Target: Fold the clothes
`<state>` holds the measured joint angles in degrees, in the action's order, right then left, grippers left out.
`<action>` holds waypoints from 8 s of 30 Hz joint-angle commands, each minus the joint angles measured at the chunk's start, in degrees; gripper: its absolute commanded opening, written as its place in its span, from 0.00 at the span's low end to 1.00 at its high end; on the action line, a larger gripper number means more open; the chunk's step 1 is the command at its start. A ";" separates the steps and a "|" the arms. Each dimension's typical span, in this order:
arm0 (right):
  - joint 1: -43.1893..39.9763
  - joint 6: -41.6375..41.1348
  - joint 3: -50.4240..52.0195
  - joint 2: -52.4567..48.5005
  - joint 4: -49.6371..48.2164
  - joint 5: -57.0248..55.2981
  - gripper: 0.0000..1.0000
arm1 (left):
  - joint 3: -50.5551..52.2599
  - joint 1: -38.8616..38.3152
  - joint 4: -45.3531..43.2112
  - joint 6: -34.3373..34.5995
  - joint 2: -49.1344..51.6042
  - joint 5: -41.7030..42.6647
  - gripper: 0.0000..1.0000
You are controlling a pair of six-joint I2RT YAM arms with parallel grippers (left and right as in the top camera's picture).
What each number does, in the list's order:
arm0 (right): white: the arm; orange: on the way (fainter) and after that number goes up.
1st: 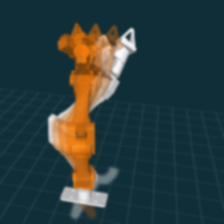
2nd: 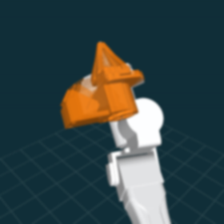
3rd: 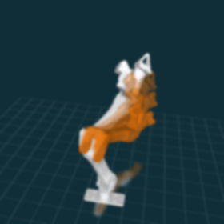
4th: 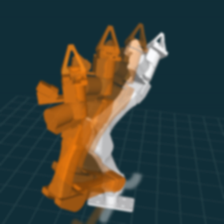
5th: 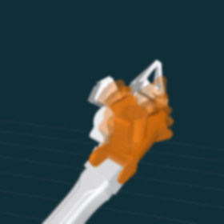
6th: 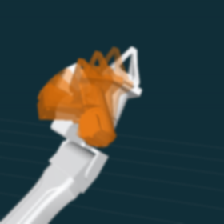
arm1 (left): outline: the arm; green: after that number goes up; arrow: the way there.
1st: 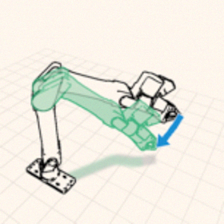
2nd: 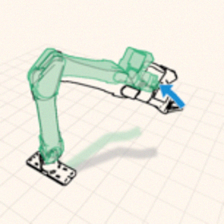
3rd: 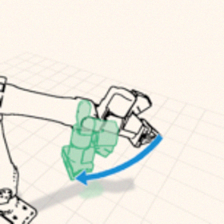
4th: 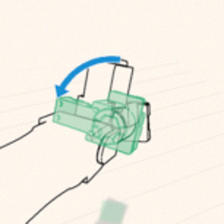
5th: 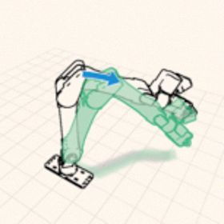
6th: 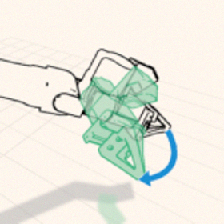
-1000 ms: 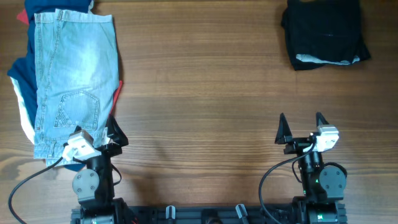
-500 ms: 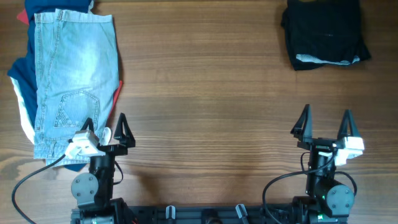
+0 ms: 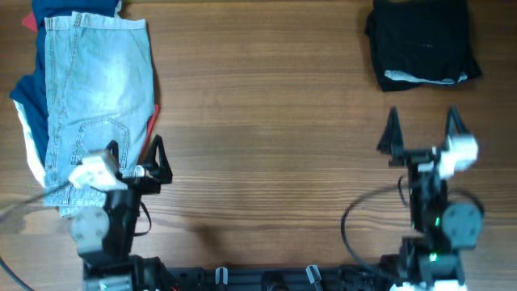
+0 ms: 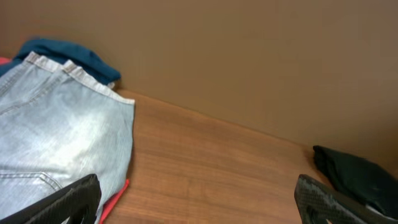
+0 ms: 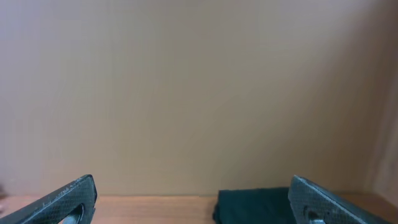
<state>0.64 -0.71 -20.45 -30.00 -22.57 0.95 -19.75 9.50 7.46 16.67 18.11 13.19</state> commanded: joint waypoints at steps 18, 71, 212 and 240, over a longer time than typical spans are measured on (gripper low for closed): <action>-0.20 2.08 -60.04 -59.52 34.05 42.69 1.00 | -33.09 0.48 29.49 -2.19 41.05 5.25 1.00; 5.09 -5.29 -59.91 -69.79 36.74 35.85 1.00 | -33.11 35.74 -3.56 -23.78 84.59 0.13 0.75; 9.35 12.50 -76.81 -98.64 30.42 25.09 0.91 | -49.64 -13.88 29.86 3.04 69.68 -5.33 1.00; 10.71 10.78 -76.85 -110.57 27.56 31.36 0.62 | -49.64 -15.80 30.10 3.23 69.72 -4.72 1.00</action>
<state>11.00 11.31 -97.01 -138.41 4.69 31.16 -69.69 -5.56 37.43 20.60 87.22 7.55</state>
